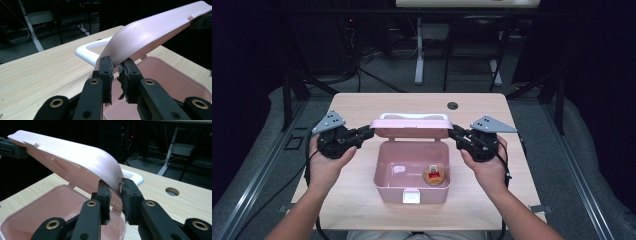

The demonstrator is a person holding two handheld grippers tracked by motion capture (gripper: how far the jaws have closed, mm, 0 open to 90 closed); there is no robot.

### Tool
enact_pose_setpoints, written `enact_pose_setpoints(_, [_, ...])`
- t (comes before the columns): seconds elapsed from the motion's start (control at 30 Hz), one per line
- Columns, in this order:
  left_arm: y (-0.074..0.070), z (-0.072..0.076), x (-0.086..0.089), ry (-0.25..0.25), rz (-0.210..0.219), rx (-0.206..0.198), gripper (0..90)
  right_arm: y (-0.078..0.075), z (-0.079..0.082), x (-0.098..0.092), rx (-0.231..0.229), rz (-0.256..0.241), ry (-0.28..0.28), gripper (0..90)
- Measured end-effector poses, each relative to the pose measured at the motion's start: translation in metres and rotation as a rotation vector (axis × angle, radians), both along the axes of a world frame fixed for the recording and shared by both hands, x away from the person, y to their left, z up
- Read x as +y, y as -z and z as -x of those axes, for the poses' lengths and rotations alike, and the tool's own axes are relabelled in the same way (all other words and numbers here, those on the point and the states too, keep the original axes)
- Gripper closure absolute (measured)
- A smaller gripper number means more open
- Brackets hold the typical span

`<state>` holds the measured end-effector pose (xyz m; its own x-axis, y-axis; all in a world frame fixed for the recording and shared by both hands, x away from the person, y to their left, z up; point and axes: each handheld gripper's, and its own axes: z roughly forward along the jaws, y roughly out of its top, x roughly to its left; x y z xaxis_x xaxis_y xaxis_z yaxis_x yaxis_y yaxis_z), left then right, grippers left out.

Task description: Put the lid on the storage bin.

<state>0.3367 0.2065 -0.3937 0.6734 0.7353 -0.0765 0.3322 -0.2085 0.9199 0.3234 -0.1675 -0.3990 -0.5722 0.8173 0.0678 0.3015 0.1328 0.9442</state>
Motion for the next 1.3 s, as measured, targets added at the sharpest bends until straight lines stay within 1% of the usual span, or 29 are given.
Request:
enact_pose_setpoints(0.17, [0.002, 0.005, 0.001, 0.008, 0.001, -0.006, 77.9, 0.003, 0.005, 0.0, -0.008, -0.002, -0.014, 75.2])
enact_pose_setpoints(0.27, [0.003, 0.009, 0.001, 0.013, -0.011, -0.013, 77.7, 0.004, 0.009, -0.001, -0.007, -0.004, -0.022, 74.3])
enact_pose_setpoints(0.53, [0.008, 0.018, 0.003, 0.028, -0.017, -0.009, 76.8, 0.01, 0.017, -0.001, -0.013, 0.004, -0.034, 71.5])
enact_pose_setpoints(0.63, [0.009, 0.019, 0.003, 0.032, -0.014, -0.01, 76.2, 0.013, 0.02, -0.001, -0.008, -0.003, -0.035, 70.4])
enact_pose_setpoints(0.8, [0.012, 0.023, 0.005, 0.045, -0.014, 0.0, 75.5, 0.015, 0.024, -0.001, -0.006, 0.0, -0.038, 70.2])
enact_pose_setpoints(1.0, [0.014, 0.026, 0.006, 0.058, -0.006, 0.012, 74.4, 0.016, 0.027, -0.004, 0.02, -0.009, -0.06, 69.8])
enact_pose_setpoints(1.2, [0.014, 0.03, 0.008, 0.067, 0.004, 0.018, 74.0, 0.017, 0.031, -0.005, 0.029, -0.019, -0.072, 68.9])
enact_pose_setpoints(1.3, [0.016, 0.032, 0.009, 0.07, -0.001, 0.02, 73.4, 0.019, 0.034, -0.005, 0.032, -0.022, -0.077, 68.4])
